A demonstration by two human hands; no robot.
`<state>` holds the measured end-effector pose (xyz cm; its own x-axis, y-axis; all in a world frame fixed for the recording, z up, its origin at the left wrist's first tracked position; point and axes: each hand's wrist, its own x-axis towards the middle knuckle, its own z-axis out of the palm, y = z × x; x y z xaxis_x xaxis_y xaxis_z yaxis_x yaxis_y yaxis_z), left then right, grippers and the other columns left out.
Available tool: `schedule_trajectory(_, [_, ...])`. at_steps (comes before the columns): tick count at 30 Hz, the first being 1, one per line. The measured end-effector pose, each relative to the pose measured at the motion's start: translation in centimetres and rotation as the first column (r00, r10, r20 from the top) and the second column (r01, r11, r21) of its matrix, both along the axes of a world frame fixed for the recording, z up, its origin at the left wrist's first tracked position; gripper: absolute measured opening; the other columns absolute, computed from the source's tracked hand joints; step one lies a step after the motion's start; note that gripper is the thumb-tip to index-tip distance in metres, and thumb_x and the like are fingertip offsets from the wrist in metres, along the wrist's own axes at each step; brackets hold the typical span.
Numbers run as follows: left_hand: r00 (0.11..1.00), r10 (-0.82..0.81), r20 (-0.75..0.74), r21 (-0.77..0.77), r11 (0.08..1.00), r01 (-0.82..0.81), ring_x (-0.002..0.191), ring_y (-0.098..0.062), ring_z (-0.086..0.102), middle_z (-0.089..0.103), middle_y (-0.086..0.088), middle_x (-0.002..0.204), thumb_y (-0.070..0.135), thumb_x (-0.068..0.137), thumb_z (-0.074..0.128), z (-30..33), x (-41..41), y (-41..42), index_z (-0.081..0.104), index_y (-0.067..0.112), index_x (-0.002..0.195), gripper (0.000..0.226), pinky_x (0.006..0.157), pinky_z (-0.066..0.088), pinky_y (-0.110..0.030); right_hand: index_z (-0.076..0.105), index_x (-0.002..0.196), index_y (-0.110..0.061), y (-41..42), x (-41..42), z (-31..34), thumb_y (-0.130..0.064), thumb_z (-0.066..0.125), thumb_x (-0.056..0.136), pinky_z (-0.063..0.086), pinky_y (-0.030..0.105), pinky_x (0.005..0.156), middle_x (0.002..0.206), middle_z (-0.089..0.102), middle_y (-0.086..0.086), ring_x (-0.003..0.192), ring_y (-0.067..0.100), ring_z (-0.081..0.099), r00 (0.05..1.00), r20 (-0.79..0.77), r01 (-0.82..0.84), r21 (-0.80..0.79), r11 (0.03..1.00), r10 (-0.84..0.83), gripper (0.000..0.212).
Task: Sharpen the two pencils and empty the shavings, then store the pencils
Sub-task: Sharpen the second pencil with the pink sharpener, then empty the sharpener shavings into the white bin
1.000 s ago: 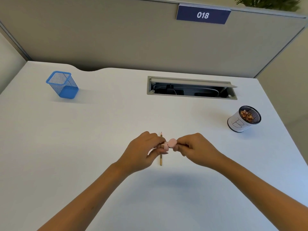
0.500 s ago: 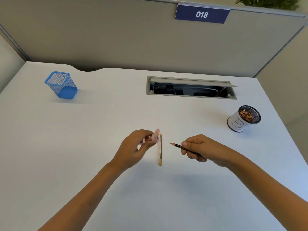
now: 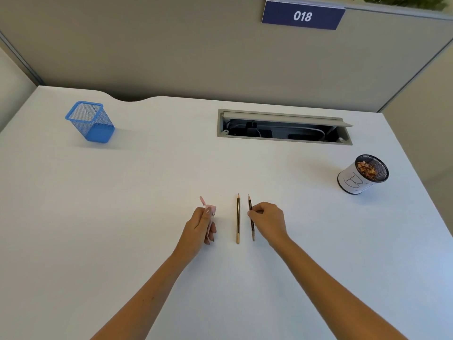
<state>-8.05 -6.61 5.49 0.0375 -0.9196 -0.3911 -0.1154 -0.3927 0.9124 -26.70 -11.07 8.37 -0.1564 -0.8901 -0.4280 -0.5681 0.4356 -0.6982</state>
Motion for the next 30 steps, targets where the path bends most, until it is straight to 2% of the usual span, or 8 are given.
schedule_trajectory(3, [0.999,-0.027,-0.020,0.026,0.999,0.028,0.056,-0.018,0.061,0.064,-0.010,0.072,0.035,0.103,0.036,-0.7,0.3,0.1,0.051,0.011,0.097,0.029,0.049,0.052,-0.025,0.069,0.081,-0.006,-0.5,0.4,-1.3,-0.012,0.062,0.078,0.049,0.027,0.064,0.080,0.070,0.003,0.075,0.019,0.064,0.996,-0.091,-0.012,0.008,1.000,0.012,0.009])
schedule_trajectory(7, [0.999,-0.027,-0.043,0.023,0.999,0.028,0.058,-0.019,0.064,0.066,-0.010,0.073,0.035,0.103,0.038,-1.0,0.4,0.1,0.051,0.015,0.094,0.025,0.052,0.055,-0.027,0.067,0.080,-0.008,-0.5,0.7,-2.3,-0.012,0.066,0.077,0.041,0.017,0.054,0.078,0.065,-0.001,0.069,0.013,0.058,0.990,-0.135,-0.036,-0.009,0.999,0.034,0.006])
schedule_trajectory(14, [0.997,0.007,-0.079,0.040,0.999,-0.004,0.068,-0.019,0.068,0.066,-0.010,0.083,0.036,0.102,0.040,-0.6,0.1,0.3,0.054,0.014,0.098,0.027,0.056,0.055,-0.028,0.064,0.094,-0.010,-0.1,0.8,-2.1,-0.020,0.069,0.082,0.044,0.024,0.068,0.082,0.065,0.001,0.075,0.015,0.060,0.991,-0.127,0.021,-0.075,0.997,-0.030,0.016])
schedule_trajectory(19, [0.992,0.004,-0.130,0.030,1.000,0.000,0.078,-0.013,0.069,0.067,-0.010,0.095,0.038,0.100,0.044,1.0,-1.0,0.6,0.062,0.020,0.110,0.028,0.066,0.056,-0.025,0.071,0.094,-0.014,1.9,1.1,-0.3,-0.020,0.065,0.086,0.047,0.013,0.068,0.087,0.070,-0.004,0.081,0.010,0.065,0.989,0.145,0.062,-0.153,0.986,-0.039,0.012])
schedule_trajectory(22, [0.977,-0.026,-0.211,-0.016,1.000,0.023,0.088,-0.012,0.068,0.069,-0.004,0.102,0.047,0.091,0.049,3.0,-2.1,1.0,0.059,0.027,0.117,0.034,0.070,0.055,-0.024,0.069,0.106,-0.019,3.8,1.5,0.3,-0.029,0.068,0.085,0.052,0.021,0.082,0.102,0.070,-0.005,0.095,0.009,0.065,0.955,0.293,-0.022,-0.104,0.994,0.052,0.023])
schedule_trajectory(25, [0.947,-0.047,-0.319,-0.038,0.999,0.037,0.100,-0.015,0.069,0.068,-0.001,0.110,0.047,0.087,0.053,4.5,-3.3,1.0,0.050,0.038,0.129,0.044,0.078,0.059,-0.033,0.067,0.112,-0.023,5.3,1.4,0.9,-0.031,0.067,0.087,0.055,0.023,0.082,0.107,0.071,-0.006,0.101,0.011,0.065,0.910,0.406,-0.043,-0.101,0.994,0.080,0.027])
schedule_trajectory(28, [0.927,-0.102,-0.360,-0.065,0.994,0.085,0.102,-0.018,0.068,0.065,-0.010,0.106,0.039,0.094,0.054,5.7,-4.2,1.1,0.048,0.048,0.129,0.037,0.079,0.060,-0.037,0.066,0.114,-0.027,6.1,0.9,1.6,-0.032,0.064,0.089,0.055,0.028,0.088,0.108,0.071,-0.009,0.102,0.011,0.066,0.893,0.448,0.010,-0.132,0.991,0.051,0.026])
schedule_trajectory(30, [0.926,-0.156,-0.343,-0.076,0.987,0.138,0.100,-0.016,0.067,0.064,-0.005,0.105,0.035,0.097,0.051,6.3,-4.8,1.1,0.047,0.052,0.128,0.035,0.078,0.060,-0.037,0.066,0.113,-0.030,6.4,0.3,2.0,-0.034,0.063,0.089,0.054,0.030,0.089,0.107,0.072,-0.009,0.101,0.011,0.066,0.889,0.458,0.053,-0.150,0.987,0.022,0.025])
